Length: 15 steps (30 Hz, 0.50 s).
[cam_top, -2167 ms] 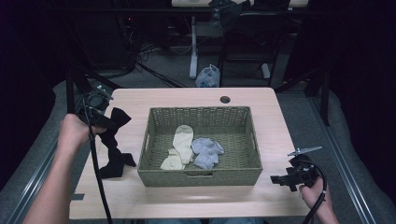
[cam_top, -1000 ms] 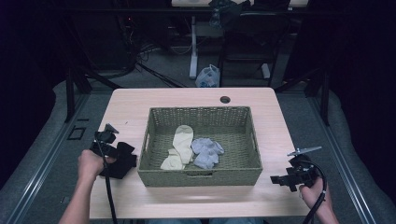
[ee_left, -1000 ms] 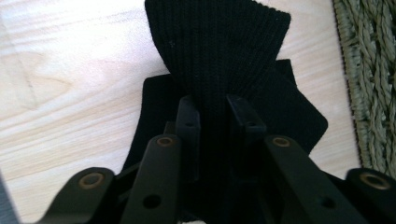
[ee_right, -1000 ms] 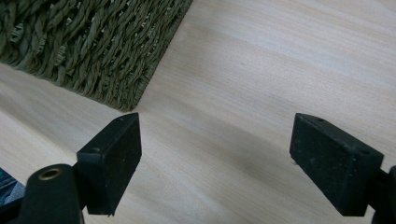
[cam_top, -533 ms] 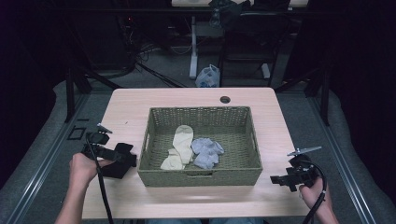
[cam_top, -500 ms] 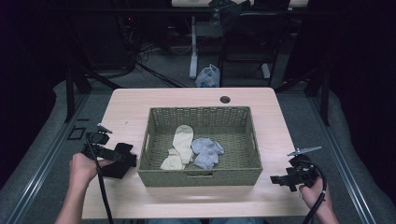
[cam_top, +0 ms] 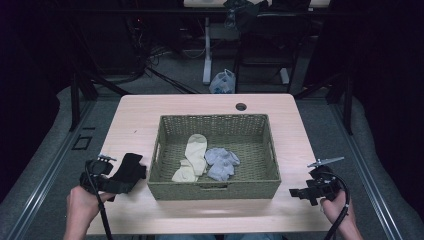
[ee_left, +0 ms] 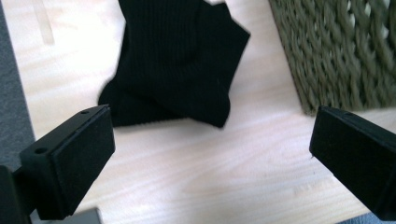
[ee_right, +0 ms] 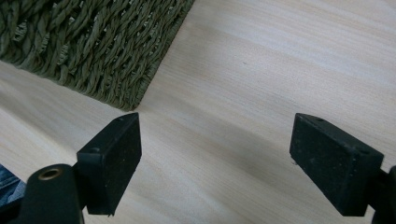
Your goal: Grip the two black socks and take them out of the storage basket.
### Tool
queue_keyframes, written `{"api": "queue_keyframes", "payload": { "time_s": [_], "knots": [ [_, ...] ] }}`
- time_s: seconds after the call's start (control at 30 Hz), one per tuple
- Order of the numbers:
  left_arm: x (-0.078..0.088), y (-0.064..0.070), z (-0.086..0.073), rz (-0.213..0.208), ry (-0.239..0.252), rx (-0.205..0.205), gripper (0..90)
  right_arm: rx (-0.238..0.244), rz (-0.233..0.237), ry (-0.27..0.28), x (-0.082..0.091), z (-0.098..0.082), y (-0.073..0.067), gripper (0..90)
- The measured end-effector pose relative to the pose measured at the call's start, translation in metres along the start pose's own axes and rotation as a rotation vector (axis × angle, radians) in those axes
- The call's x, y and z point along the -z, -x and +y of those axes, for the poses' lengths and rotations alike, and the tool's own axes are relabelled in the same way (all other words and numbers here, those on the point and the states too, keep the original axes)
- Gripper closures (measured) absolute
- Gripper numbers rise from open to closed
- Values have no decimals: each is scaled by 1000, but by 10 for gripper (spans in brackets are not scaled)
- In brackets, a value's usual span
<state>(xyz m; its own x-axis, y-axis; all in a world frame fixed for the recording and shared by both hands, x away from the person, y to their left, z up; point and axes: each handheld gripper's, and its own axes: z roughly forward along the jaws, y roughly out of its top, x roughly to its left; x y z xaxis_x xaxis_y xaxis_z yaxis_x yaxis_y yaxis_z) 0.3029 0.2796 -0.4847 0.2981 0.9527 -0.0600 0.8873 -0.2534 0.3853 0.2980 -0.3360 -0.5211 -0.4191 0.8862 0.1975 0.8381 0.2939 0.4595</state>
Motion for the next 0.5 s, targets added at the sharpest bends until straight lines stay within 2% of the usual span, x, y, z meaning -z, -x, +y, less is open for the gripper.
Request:
{"api": "queue_keyframes", "payload": {
  "time_s": [0.13,0.27,0.33,0.5],
  "knots": [
    [-6,3,-18,4,-22,4,1,-2,-1,2,0,0,0,165],
    [-7,-1,-25,7,-12,29,1,0,0,2,0,0,0,165],
    [-7,-1,-25,4,-9,30,1,-2,5,6,0,0,0,165],
    [-5,-3,-18,26,27,26,0,0,2,2,0,0,1,165]
  ]
}}
